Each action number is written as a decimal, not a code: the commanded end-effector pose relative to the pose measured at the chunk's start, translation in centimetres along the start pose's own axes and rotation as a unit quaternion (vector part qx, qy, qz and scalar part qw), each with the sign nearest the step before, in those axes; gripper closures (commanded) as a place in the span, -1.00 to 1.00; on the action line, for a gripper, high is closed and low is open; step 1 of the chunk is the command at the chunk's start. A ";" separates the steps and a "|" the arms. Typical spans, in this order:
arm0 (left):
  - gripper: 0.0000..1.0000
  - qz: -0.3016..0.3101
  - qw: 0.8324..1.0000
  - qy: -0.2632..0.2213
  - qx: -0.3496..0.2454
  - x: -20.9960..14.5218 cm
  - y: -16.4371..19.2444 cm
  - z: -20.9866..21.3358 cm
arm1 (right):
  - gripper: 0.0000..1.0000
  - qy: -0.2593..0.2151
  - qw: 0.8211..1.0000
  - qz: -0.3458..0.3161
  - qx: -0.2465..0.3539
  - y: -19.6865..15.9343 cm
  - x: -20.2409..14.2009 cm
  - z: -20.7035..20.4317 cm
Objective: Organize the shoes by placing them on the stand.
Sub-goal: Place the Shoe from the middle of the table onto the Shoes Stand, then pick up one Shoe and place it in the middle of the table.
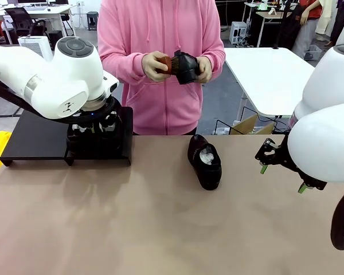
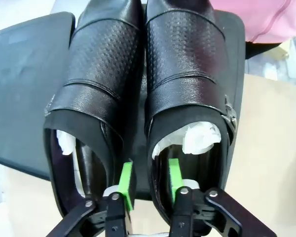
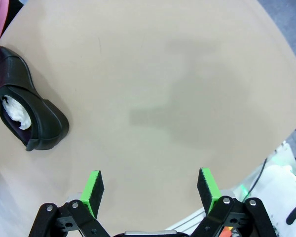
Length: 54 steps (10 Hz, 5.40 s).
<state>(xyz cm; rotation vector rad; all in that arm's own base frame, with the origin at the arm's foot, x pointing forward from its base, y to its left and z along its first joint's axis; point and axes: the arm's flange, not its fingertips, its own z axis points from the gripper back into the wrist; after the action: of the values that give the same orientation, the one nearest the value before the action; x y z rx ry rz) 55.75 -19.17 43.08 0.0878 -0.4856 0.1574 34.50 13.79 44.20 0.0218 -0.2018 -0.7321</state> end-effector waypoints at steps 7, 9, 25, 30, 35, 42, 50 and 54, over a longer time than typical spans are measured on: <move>-0.10 0.002 0.999 -0.029 -0.017 -0.2 -0.2 4.3 | -1.00 0.003 1.000 0.009 0.009 0.0 0.4 -0.1; -0.10 0.002 0.999 -0.029 -0.017 -0.2 -0.2 4.3 | -1.00 0.003 1.000 0.009 0.009 0.0 0.4 -0.1; -0.10 -0.026 0.943 0.271 -0.190 -3.1 5.4 13.4 | -1.00 0.003 1.000 0.009 0.009 0.0 0.4 -0.1; -0.10 -0.021 0.946 0.264 -0.188 -2.6 6.4 13.1 | -1.00 0.001 0.997 0.076 0.031 1.8 0.5 0.1; -0.10 -0.021 0.946 0.264 -0.188 -2.6 6.4 13.1 | -1.00 -0.042 0.948 0.306 0.072 12.6 1.6 -0.7; -0.10 -0.021 0.946 0.264 -0.188 -2.6 6.4 13.1 | -1.00 -0.024 0.928 0.372 -0.004 20.2 5.3 -9.4; -0.10 -0.021 0.946 0.264 -0.188 -2.6 6.4 13.1 | 0.15 0.044 0.927 0.372 -0.022 20.1 6.7 -13.9; -0.10 -0.021 0.946 0.264 -0.188 -2.6 6.4 13.1 | 1.00 0.062 0.925 0.374 0.001 20.2 7.1 -14.8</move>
<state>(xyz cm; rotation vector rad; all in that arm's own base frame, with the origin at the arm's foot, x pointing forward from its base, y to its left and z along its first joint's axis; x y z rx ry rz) 46.70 -15.10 53.78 -0.3257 0.0303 0.0409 55.04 23.74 33.11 -0.0281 -0.0814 0.0086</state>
